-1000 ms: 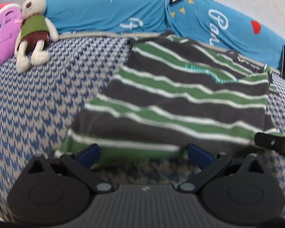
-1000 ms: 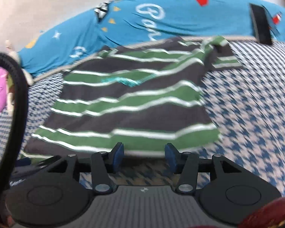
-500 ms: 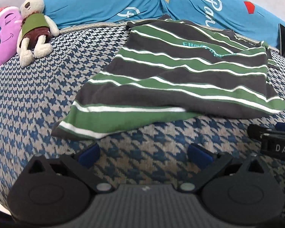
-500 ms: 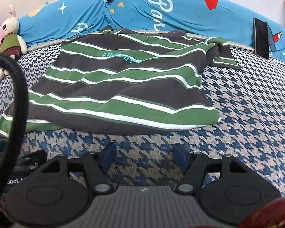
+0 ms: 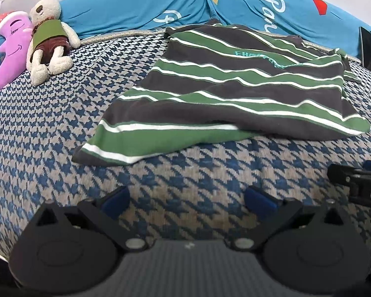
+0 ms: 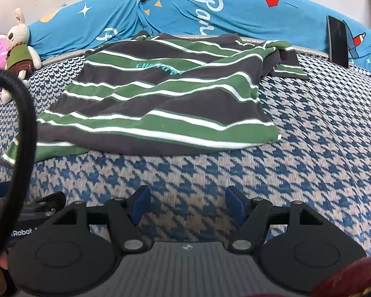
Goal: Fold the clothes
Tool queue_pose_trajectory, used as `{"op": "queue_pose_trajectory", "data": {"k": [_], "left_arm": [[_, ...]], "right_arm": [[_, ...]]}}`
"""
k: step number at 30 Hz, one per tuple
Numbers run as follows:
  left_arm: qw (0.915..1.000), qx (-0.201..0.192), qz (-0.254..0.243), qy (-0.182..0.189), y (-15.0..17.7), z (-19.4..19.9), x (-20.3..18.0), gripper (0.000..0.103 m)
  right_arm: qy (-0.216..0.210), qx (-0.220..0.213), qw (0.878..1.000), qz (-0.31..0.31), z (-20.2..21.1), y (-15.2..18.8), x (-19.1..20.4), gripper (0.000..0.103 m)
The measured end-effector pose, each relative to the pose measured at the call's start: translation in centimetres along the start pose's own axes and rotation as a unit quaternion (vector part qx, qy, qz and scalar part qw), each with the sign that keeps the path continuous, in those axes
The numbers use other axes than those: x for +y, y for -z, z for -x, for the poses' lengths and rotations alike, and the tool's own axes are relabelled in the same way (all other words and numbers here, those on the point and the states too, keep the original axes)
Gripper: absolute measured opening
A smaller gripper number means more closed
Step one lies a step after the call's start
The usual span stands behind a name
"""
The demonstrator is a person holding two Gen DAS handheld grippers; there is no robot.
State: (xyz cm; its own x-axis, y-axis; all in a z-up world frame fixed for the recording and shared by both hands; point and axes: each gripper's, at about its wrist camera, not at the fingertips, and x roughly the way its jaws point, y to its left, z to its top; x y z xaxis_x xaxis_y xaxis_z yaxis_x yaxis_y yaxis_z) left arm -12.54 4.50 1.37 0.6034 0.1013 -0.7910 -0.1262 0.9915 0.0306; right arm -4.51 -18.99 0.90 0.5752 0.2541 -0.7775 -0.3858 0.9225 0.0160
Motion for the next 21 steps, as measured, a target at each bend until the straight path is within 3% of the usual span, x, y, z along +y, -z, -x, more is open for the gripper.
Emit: {"op": "queue_pose_trajectory", "data": {"k": [8, 21], "left_arm": [[1.0, -0.004, -0.003, 0.0, 0.8, 0.5, 0.0, 0.103], [0.9994, -0.033, -0.01, -0.005, 1.2, 1.0, -0.4, 0.103]], "right_arm": [[-0.012, 0.004, 1.0, -0.008, 1.0, 0.8, -0.4, 0.072], [-0.035, -0.03, 0.991, -0.125, 3.6, 1.8, -5.8, 0.072]]}}
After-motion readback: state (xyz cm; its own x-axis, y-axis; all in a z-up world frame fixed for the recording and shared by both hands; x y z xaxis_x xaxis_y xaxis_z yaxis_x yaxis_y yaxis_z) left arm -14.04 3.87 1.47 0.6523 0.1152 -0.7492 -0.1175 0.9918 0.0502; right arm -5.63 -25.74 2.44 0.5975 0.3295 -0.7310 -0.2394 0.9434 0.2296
